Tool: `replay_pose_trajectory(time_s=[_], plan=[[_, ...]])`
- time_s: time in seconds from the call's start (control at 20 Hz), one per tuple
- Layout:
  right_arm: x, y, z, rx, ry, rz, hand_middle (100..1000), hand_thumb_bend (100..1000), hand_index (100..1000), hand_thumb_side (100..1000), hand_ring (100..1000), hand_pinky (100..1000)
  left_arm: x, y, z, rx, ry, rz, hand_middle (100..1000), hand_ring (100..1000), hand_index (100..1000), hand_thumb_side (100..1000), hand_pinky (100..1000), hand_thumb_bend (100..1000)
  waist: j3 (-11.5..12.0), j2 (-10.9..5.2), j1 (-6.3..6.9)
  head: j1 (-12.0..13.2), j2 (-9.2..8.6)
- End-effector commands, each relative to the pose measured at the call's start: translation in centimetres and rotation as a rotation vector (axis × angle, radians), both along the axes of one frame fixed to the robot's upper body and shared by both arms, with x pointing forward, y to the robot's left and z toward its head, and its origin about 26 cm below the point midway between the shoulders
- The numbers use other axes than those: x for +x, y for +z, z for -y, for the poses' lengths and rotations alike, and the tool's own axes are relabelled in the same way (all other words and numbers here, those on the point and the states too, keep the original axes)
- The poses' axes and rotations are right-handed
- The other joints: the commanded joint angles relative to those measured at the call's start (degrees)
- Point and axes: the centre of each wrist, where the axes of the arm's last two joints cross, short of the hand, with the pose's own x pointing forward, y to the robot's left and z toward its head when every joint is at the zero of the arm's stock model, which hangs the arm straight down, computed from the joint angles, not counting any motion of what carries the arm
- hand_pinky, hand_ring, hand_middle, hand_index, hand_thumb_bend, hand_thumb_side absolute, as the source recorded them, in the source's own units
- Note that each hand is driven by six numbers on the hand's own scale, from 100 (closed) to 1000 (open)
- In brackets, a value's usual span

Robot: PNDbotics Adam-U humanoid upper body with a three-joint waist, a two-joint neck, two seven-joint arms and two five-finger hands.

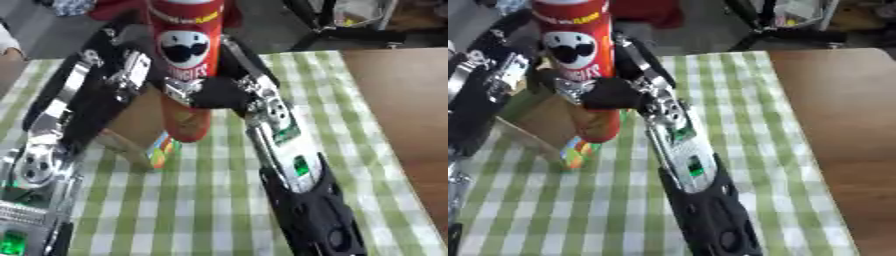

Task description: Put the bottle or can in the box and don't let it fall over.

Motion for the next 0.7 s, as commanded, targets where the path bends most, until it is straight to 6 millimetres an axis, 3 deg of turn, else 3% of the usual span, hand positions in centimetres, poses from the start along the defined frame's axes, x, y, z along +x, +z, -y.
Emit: replay_pose_trajectory(time_s=[0.05,0.15,0.3,0.7], plan=[[0.1,0.2,-1.6,-0.014,0.019,0.027,642,121,534,100,524,988,-0.5,1.5,-0.4,-0.03,0.011,0.049,374,935,1000,683,966,100,0.1,-1.3,0.11,-0.2,-0.11],[0.2,0.1,-1.9,-0.017,0.025,0.03,643,100,533,100,524,985,-0.5,1.5,-0.4,-0.035,0.018,0.049,373,934,1000,687,970,100,0.2,-1.24,0.11,-0.3,-0.19],[0.6,0.8,-4.0,-0.051,0.087,0.036,643,100,531,100,523,983,0.3,2.3,-1.7,-0.067,0.1,0.053,374,936,1000,694,973,100,2.1,-0.67,-0.31,-1.2,-0.67],[3.8,2.8,-6.0,-0.119,0.115,0.086,639,100,526,100,521,978,1.9,4.3,-2.9,-0.148,0.148,0.067,374,936,1000,706,977,100,4.5,0.86,-1.31,-2.2,-2.14]])
